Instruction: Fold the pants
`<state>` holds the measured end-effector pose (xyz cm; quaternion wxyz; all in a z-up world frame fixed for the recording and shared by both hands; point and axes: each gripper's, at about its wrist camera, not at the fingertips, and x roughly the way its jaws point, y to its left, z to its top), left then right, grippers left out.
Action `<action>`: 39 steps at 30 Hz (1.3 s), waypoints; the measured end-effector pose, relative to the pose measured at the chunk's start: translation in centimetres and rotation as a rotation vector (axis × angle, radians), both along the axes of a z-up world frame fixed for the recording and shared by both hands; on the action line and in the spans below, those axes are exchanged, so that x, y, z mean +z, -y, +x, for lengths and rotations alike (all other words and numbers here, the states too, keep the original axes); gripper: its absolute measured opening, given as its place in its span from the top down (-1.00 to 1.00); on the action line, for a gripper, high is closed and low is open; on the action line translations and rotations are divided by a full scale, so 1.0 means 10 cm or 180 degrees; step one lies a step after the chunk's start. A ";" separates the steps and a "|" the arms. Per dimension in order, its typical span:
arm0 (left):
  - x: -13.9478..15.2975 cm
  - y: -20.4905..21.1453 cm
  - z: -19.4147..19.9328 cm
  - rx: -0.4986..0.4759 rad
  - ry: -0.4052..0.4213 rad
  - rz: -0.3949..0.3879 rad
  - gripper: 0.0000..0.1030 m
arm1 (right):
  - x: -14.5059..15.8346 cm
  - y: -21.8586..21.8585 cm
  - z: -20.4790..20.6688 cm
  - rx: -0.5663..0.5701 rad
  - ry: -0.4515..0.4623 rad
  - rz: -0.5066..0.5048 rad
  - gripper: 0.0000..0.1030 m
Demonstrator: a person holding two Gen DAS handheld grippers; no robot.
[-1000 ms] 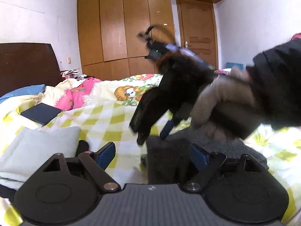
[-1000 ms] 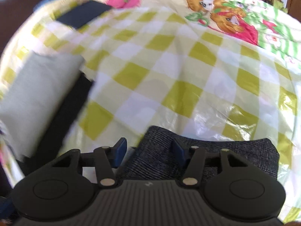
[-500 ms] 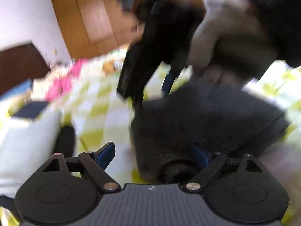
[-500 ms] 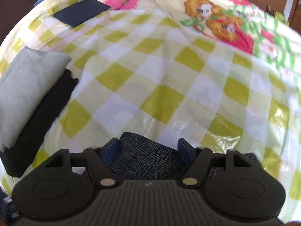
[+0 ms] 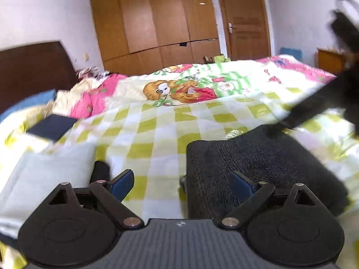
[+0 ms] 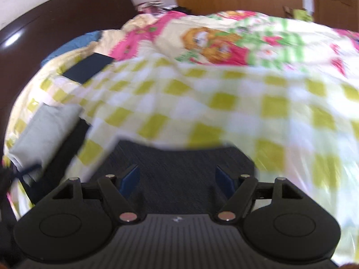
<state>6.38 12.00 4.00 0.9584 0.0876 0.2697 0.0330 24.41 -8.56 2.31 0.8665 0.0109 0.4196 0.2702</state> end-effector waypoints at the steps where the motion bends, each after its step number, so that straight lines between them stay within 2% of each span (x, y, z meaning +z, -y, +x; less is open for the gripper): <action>1: -0.06 0.02 0.07 0.0019 -0.0094 0.0052 -1.00 | -0.07 0.07 -0.04 -0.0067 -0.0075 0.0016 -0.45; 2: -0.19 0.04 0.18 0.0067 -0.0291 0.0151 -1.00 | -0.16 0.15 -0.08 -0.0138 -0.0192 0.0066 -0.45; 3: -0.28 0.05 0.23 0.0076 -0.0381 0.0203 -1.00 | -0.26 0.21 -0.09 -0.0207 -0.0334 0.0137 -0.45; 6: -0.36 -0.04 0.27 0.0085 -0.0467 0.0049 -1.00 | -0.53 0.40 -0.08 -0.0336 -0.0763 0.0576 -0.45; 9: -0.16 -0.16 0.18 0.0035 -0.0451 -0.0209 -1.00 | -0.55 0.49 -0.04 -0.0300 -0.0791 0.0948 -0.50; 11: -0.13 -0.21 0.18 -0.0052 -0.0469 -0.0346 -1.00 | -0.59 0.48 0.05 -0.0259 -0.0817 0.1036 -0.50; 13: -0.18 -0.22 0.22 -0.0178 -0.0559 -0.0454 -1.00 | -0.67 0.45 0.15 -0.0219 -0.0884 0.1080 -0.50; 16: -0.32 -0.19 0.30 -0.0277 -0.0667 -0.0470 -1.00 | -0.74 0.39 0.22 -0.0143 -0.0855 0.1160 -0.63; 19: -0.46 -0.24 0.39 -0.0258 -0.0797 -0.0589 -1.00 | -0.76 0.31 0.26 -0.0084 -0.0811 0.1109 -0.65; 22: -0.48 -0.31 0.44 -0.0262 -0.0897 -0.0919 -1.00 | -0.71 0.34 0.23 -0.0053 -0.0828 0.1114 -0.42; 23: -0.48 -0.28 0.44 -0.0329 -0.0924 -0.0971 -0.93 | -0.71 0.38 0.24 -0.0063 -0.0861 0.1163 -0.27; 24: -0.48 -0.24 0.44 -0.0391 -0.0951 -0.1006 -0.77 | -0.70 0.44 0.23 -0.0069 -0.0889 0.1217 -0.09; 27: -0.46 -0.12 0.50 -0.0422 -0.0972 -0.0987 -0.76 | -0.74 0.63 0.26 -0.0135 -0.1035 0.1382 0.12; 30: -0.41 0.00 0.54 -0.0425 -0.0990 -0.1104 -0.71 | -0.68 0.74 0.28 -0.0119 -0.0977 0.1304 0.14; 33: -0.39 0.38 0.53 -0.0651 -0.1020 -0.1012 -0.71 | -0.58 0.97 0.29 -0.0149 -0.0861 0.1108 0.14; 37: -0.40 0.89 0.61 -0.1061 -0.0999 -0.1092 -0.68 | -0.43 1.48 0.33 -0.0506 -0.0708 0.0807 0.10; 39: -0.42 1.09 0.62 -0.1168 -0.1034 -0.1040 -0.67 | -0.37 1.67 0.32 -0.0660 -0.0673 0.0622 0.00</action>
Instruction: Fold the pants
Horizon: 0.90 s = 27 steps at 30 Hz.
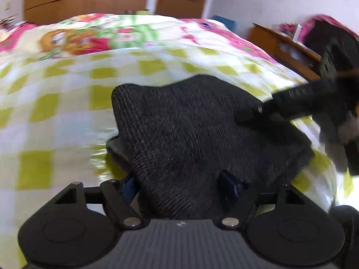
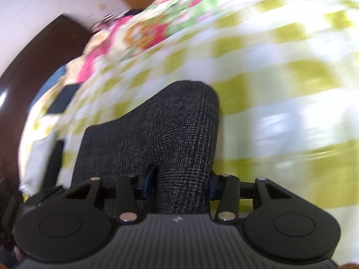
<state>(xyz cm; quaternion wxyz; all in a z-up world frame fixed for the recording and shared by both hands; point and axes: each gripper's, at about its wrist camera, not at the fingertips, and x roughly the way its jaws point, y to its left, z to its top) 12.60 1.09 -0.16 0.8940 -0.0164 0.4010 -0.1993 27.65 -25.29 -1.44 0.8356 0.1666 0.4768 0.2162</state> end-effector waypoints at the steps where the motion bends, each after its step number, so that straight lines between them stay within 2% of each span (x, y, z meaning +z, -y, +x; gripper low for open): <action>1: 0.01 0.07 -0.02 -0.0023 0.0006 0.0051 -0.67 | 0.05 0.08 -0.05 -0.0098 0.0030 -0.0145 0.00; 4: 0.12 0.11 -0.21 0.0041 0.0146 0.0280 -0.68 | 0.22 0.26 -0.31 -0.0244 0.0313 -0.0211 0.00; 6: 0.25 0.05 -0.34 0.0148 0.0229 0.0323 -0.68 | 0.31 0.28 -0.51 -0.0290 0.0506 -0.0238 0.00; 9: 0.50 0.10 -0.43 0.0330 0.0639 0.0540 -0.68 | 0.38 0.11 -0.76 -0.0126 0.0876 -0.0375 0.00; 11: 0.60 0.19 -0.35 0.0445 0.0908 0.0607 -0.72 | 0.38 -0.06 -0.75 -0.0002 0.0966 -0.0264 0.00; 13: 0.61 0.33 -0.18 0.0565 0.1096 0.0671 -0.80 | 0.30 -0.22 -0.74 0.0044 0.0929 -0.0141 0.00; 15: 0.49 0.40 0.12 0.0721 0.1059 0.0790 -0.80 | 0.19 -0.37 -0.75 0.0136 0.0840 -0.0033 -0.01; 17: 0.32 0.38 0.37 0.0824 0.0852 0.0901 -0.78 | 0.06 -0.52 -0.81 0.0290 0.0764 -0.0026 0.00; 19: 0.12 0.30 0.50 0.0919 0.0635 0.1086 -0.76 | -0.07 -0.65 -0.87 0.0432 0.0802 -0.0104 -0.02; 21: -0.01 0.24 0.51 0.0963 0.0558 0.1103 -0.80 | -0.13 -0.76 -0.92 0.0519 0.0857 -0.0224 -0.06; 23: -0.07 0.20 0.49 0.1031 0.0578 0.1137 -0.83 | -0.12 -0.82 -0.95 0.0565 0.0856 -0.0271 -0.14; 25: -0.04 0.16 0.52 0.1131 0.0506 0.1064 -0.82 | -0.06 -0.86 -0.97 0.0580 0.0845 -0.0335 -0.14; 27: 0.05 0.20 0.48 0.1172 0.0565 0.1077 -0.81 | 0.02 -0.87 -1.00 0.0512 0.0842 -0.0211 -0.12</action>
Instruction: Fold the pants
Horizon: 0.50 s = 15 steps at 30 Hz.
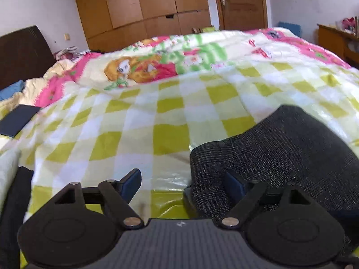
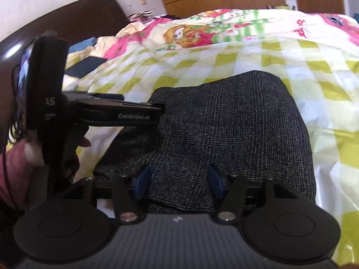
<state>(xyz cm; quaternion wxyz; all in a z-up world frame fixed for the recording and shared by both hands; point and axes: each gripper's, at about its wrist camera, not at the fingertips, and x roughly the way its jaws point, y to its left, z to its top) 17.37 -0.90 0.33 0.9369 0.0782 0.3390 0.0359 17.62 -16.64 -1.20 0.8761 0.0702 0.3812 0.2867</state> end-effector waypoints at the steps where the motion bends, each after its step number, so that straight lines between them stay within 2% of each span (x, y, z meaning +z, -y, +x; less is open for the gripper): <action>1: 0.03 0.01 -0.05 0.0005 0.0036 0.0067 -0.81 | 0.02 -0.03 -0.04 -0.0026 0.0029 0.0040 -0.11; 4: 0.06 0.01 -0.23 0.0004 -0.0016 0.0067 -0.81 | -0.07 -0.13 -0.13 -0.0040 -0.0037 -0.0080 -0.13; 6: 0.01 -0.01 -0.30 0.0014 -0.0082 0.0071 -0.82 | -0.13 -0.21 -0.15 -0.0004 0.0029 -0.0231 -0.13; 8: 0.01 -0.01 -0.38 0.0020 -0.0070 0.0123 -0.81 | -0.07 -0.23 -0.16 -0.0053 0.0004 -0.0249 -0.13; 11: 0.07 -0.06 -0.46 0.0067 -0.0108 -0.0037 -0.81 | 0.01 -0.19 -0.23 -0.0134 -0.0004 -0.0239 -0.12; 15: 0.12 -0.07 -0.55 0.0044 -0.0102 -0.0108 -0.81 | 0.10 0.02 -0.30 -0.0343 0.0066 -0.0237 -0.12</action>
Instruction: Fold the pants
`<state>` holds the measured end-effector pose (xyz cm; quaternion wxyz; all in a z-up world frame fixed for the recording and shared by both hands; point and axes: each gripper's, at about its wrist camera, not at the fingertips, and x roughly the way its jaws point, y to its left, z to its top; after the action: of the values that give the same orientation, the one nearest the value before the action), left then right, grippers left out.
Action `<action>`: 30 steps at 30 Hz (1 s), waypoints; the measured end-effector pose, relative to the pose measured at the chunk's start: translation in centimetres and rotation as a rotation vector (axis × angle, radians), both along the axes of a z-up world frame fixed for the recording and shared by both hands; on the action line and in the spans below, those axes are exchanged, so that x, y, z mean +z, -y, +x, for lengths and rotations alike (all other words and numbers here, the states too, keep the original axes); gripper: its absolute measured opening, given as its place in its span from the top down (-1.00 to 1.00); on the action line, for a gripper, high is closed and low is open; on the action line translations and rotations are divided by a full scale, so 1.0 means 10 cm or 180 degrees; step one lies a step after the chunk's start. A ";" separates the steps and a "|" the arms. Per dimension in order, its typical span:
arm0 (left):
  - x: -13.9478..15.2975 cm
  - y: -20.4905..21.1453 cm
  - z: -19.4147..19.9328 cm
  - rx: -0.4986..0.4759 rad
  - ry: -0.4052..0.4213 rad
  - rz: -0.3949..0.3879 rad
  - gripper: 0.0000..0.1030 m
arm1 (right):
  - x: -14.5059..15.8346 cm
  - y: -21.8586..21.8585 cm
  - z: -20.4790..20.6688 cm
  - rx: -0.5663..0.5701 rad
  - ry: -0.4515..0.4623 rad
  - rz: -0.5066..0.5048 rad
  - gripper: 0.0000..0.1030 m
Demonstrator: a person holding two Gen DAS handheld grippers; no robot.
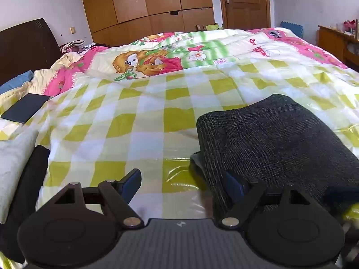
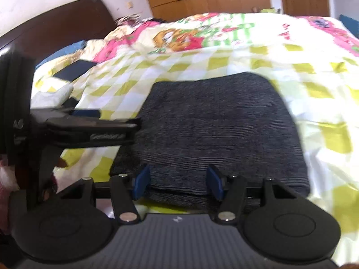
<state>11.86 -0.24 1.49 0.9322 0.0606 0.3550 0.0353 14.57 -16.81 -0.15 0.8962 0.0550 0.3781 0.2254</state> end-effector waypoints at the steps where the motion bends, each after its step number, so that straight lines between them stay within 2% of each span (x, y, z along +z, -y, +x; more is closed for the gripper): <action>1: 0.00 0.01 -0.02 -0.0017 -0.0007 -0.0012 -0.81 | 0.02 0.06 0.01 -0.0081 0.0005 0.0007 -0.12; 7: 0.01 0.06 -0.14 -0.0077 -0.0056 -0.0100 -0.81 | 0.09 0.34 0.01 -0.0402 0.0045 -0.0021 -0.13; 10: 0.03 0.13 -0.23 -0.0160 -0.0068 -0.0068 -0.81 | 0.06 0.39 -0.03 -0.0491 0.0003 0.0020 -0.17; 30: 0.00 0.29 -0.62 -0.0344 -0.0164 -0.0069 -0.81 | -0.08 0.43 -0.29 -0.0627 -0.0177 0.0177 -0.20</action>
<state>5.66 -3.09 1.53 0.9239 0.0704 0.3755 -0.0205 11.64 -21.13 -0.95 0.9013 0.1231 0.3892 0.1450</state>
